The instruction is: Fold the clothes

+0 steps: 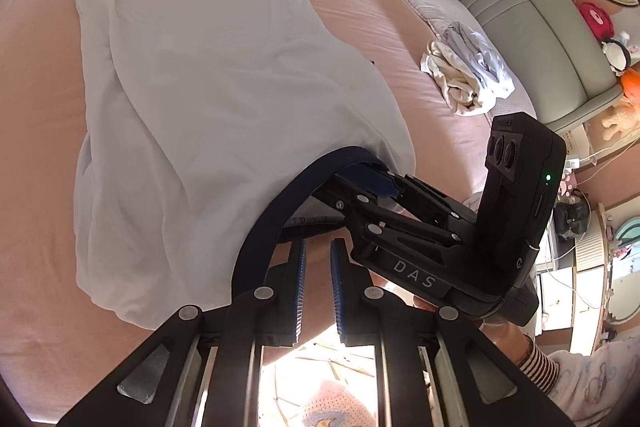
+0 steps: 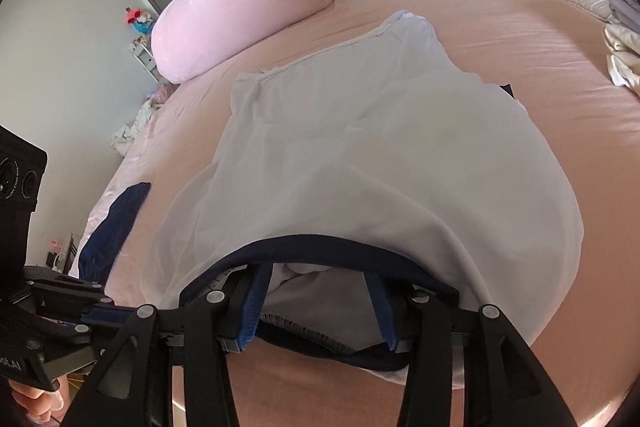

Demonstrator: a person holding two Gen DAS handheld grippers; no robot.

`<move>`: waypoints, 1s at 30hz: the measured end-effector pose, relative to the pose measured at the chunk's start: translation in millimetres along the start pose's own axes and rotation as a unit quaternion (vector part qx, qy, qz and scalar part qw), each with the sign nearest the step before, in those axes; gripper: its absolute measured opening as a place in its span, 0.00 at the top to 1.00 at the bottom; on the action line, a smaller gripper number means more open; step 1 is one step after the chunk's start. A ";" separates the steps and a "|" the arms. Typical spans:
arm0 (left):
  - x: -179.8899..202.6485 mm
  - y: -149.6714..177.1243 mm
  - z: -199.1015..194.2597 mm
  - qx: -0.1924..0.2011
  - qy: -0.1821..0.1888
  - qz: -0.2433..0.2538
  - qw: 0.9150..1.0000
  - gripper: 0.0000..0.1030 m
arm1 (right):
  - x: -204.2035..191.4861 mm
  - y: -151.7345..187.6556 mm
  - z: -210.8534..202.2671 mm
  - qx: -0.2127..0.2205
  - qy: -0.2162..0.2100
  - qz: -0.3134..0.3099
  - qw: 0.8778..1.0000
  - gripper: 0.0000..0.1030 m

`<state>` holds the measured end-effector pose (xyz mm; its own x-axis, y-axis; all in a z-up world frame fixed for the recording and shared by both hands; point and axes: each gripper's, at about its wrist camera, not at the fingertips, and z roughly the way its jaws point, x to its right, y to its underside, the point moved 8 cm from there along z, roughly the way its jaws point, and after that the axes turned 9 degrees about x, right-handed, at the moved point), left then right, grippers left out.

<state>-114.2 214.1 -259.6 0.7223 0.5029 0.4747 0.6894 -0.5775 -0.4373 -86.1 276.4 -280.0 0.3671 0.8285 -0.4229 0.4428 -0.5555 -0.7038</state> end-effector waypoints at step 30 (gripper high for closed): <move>2.8 -1.3 27.2 0.088 -0.059 -0.034 0.994 0.42 | 30.7 -12.0 -15.5 -0.069 0.104 -0.222 0.967 0.45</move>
<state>-111.6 233.8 -278.4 0.6677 0.6148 0.4199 0.7285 -0.4235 -0.5384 -67.4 307.4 -275.7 0.2651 0.9635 0.0376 0.6943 -0.1637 -0.7009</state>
